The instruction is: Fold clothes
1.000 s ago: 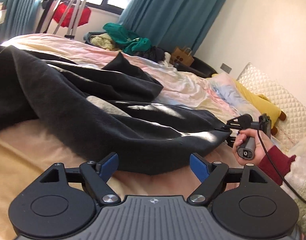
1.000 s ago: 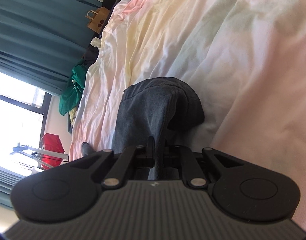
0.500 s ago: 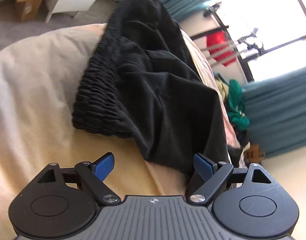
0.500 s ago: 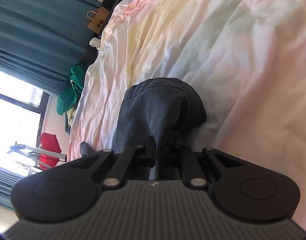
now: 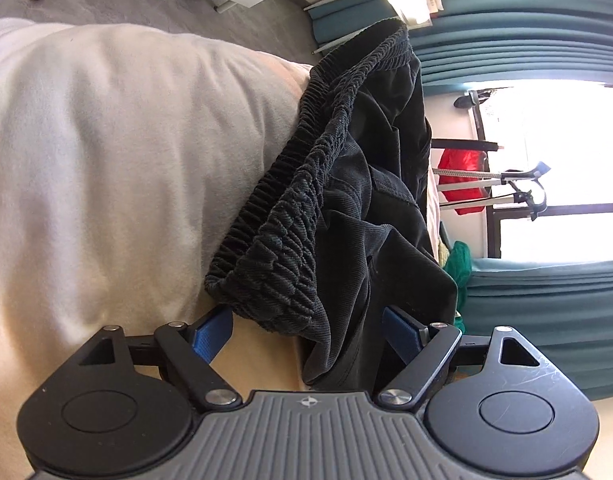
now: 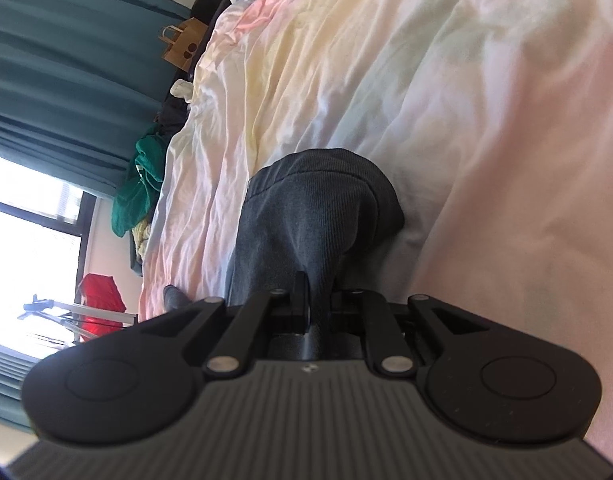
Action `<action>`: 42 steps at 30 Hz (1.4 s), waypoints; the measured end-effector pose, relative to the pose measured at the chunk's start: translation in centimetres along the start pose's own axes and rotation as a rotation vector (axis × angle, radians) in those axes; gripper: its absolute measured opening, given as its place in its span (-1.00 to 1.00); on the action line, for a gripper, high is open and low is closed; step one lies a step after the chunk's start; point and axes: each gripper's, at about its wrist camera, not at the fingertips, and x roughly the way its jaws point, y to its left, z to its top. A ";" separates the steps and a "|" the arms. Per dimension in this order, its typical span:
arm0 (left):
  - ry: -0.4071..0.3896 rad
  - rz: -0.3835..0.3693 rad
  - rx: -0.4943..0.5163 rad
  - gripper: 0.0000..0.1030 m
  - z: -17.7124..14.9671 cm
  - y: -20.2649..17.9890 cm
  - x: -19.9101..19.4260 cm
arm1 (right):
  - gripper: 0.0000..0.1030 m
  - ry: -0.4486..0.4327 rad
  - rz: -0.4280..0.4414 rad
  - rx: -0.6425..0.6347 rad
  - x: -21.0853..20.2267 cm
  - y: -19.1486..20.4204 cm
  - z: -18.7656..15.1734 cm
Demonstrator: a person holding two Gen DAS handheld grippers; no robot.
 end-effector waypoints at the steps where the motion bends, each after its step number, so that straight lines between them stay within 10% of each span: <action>1: 0.007 -0.008 -0.021 0.62 0.0 0.3 0.1 | -0.79 0.006 0.009 0.016 -0.5 -0.2 -0.1; 10: 0.004 -0.025 0.023 0.57 0.1 -0.3 2.5 | -0.77 0.006 0.011 0.110 -2.6 -1.7 -0.8; 14: -0.012 -0.010 0.101 -0.44 -0.3 -1.3 3.4 | -0.77 -0.038 0.011 0.049 -1.6 -0.8 -0.5; 18: -0.170 -0.093 0.262 -0.60 -0.7 -3.7 0.5 | -0.88 -0.079 0.080 -0.018 -1.0 0.1 0.1; 26: -0.441 -0.303 0.095 -0.93 1.6 -1.4 -8.6 | -0.90 -0.254 0.199 -0.099 -3.8 1.4 0.7; 33: -0.373 -0.196 0.021 -0.94 5.4 1.0 -13.5 | -0.91 -0.468 0.117 -0.168 -6.9 1.9 1.0; 42: -0.321 0.076 0.192 -0.90 4.9 3.0 -14.2 | -0.90 -0.290 -0.191 0.185 -4.2 -5.8 1.7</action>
